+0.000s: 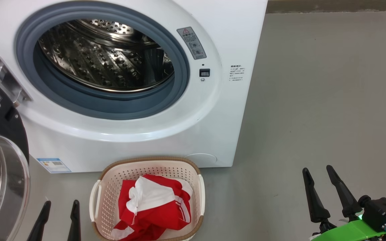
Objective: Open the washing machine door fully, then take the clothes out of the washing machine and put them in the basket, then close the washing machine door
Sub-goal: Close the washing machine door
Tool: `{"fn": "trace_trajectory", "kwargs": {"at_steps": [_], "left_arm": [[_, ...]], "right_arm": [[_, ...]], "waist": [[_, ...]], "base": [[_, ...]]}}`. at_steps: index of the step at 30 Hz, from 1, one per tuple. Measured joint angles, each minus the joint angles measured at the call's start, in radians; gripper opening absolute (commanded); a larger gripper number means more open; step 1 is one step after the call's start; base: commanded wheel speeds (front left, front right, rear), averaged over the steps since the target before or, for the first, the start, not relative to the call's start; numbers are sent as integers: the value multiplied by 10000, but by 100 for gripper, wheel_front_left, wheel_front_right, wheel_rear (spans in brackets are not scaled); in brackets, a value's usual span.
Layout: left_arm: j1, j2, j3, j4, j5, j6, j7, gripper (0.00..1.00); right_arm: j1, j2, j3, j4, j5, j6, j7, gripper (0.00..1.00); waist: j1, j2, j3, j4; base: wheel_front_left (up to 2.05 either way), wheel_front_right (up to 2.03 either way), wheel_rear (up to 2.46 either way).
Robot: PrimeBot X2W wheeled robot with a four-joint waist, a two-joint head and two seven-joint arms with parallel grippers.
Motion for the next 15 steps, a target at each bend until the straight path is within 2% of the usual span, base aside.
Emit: {"fn": "trace_trajectory", "kwargs": {"at_steps": [8,15], "left_arm": [[-7,2,-2,10,4,0,0,100],[-25,2,-8,67,4,0,0,100]], "right_arm": [[-3,6,-2,2,0,0,0,100],[-7,13,-2,4,0,0,0,100]], "waist": [[0,0,-2,1],[1,0,29,19]], "base": [[-15,15,0],[-104,104,0]]}}
